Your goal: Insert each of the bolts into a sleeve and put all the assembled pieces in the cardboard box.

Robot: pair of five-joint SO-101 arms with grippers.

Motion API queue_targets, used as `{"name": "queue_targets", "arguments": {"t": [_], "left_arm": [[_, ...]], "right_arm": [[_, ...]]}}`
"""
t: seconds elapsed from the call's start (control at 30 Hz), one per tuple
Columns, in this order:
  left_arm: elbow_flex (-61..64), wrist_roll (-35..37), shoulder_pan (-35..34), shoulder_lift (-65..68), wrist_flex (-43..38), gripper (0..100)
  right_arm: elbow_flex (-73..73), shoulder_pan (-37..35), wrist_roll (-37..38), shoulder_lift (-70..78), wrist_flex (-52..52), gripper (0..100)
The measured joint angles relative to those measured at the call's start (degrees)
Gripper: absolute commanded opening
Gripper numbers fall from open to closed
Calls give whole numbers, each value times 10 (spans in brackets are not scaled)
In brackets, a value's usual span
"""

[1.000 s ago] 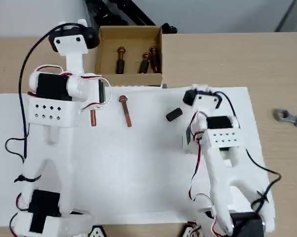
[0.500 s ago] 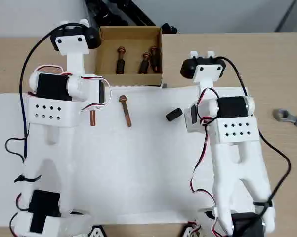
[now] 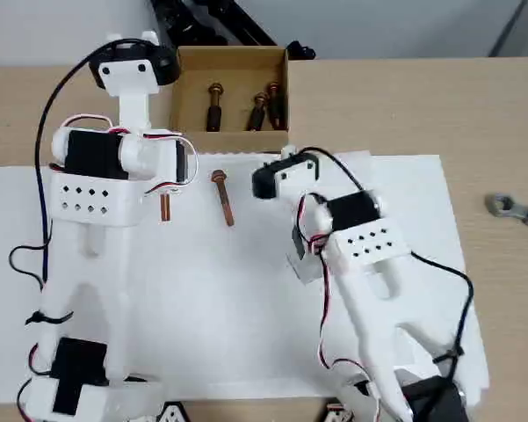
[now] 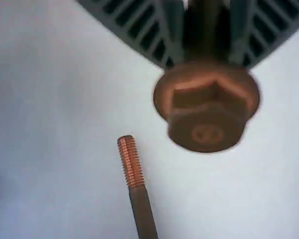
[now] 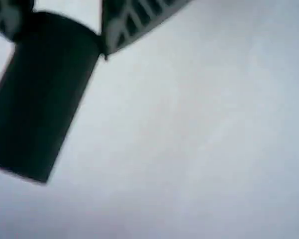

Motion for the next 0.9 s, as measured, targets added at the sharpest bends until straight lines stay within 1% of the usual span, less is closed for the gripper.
{"name": "queue_targets", "arguments": {"t": [0.2, 0.3, 0.63, 0.9], "left_arm": [[0, 0, 0, 0, 0, 5], [0, 0, 0, 0, 0, 6], [0, 0, 0, 0, 0, 6], [0, 0, 0, 0, 0, 6]], "right_arm": [[95, -4, 4, 0, -84, 5], [132, -4, 4, 0, -107, 5], [137, -4, 4, 0, -113, 5], [137, -4, 4, 0, -149, 5]]}}
